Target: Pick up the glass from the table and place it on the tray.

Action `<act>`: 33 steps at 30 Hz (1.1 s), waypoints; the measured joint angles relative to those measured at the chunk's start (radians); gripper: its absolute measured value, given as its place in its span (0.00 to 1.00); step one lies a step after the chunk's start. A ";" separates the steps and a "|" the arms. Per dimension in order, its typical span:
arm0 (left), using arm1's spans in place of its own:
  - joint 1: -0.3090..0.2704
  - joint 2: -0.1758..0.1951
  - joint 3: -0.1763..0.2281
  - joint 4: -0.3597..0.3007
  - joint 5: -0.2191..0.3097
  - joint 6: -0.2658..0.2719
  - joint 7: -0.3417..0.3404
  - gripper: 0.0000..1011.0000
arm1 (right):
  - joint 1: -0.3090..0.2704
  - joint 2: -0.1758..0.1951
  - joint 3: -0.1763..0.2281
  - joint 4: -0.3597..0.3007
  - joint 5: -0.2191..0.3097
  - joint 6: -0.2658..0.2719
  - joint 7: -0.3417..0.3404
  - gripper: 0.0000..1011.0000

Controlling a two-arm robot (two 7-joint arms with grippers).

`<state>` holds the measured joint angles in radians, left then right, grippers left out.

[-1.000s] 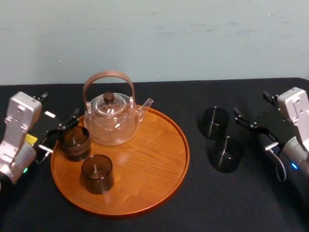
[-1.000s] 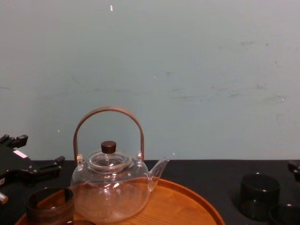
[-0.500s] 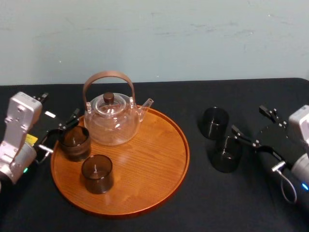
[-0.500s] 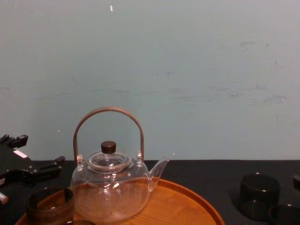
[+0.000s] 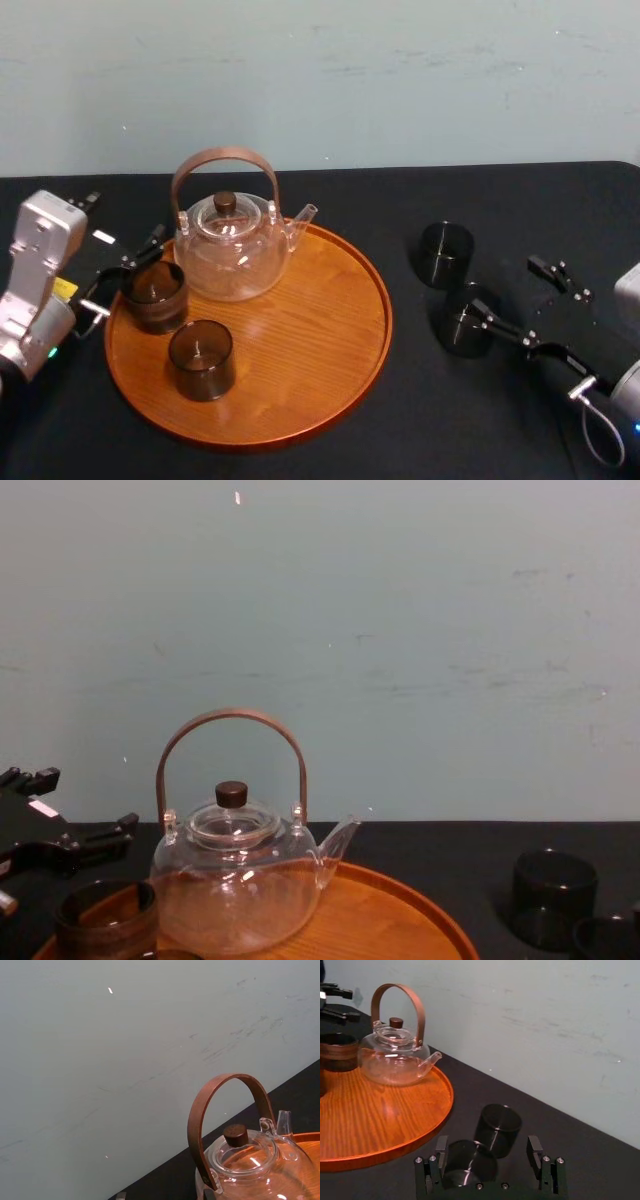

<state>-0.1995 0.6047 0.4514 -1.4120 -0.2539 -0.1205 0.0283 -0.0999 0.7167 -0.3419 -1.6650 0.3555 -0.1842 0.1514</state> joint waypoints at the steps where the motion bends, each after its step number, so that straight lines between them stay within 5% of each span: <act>1: 0.000 0.000 0.000 0.000 0.000 0.000 0.000 0.99 | -0.003 -0.003 0.001 0.000 0.002 0.000 0.007 0.99; 14: 0.000 0.000 0.000 0.000 0.000 0.000 0.000 0.99 | 0.009 -0.044 0.005 0.061 0.035 0.028 0.078 0.99; 33: 0.000 0.000 0.000 0.000 0.000 0.000 0.000 0.99 | 0.020 -0.086 0.018 0.106 0.017 0.046 0.130 0.99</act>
<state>-0.1995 0.6047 0.4514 -1.4120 -0.2539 -0.1205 0.0283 -0.0798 0.6303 -0.3238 -1.5585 0.3722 -0.1383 0.2817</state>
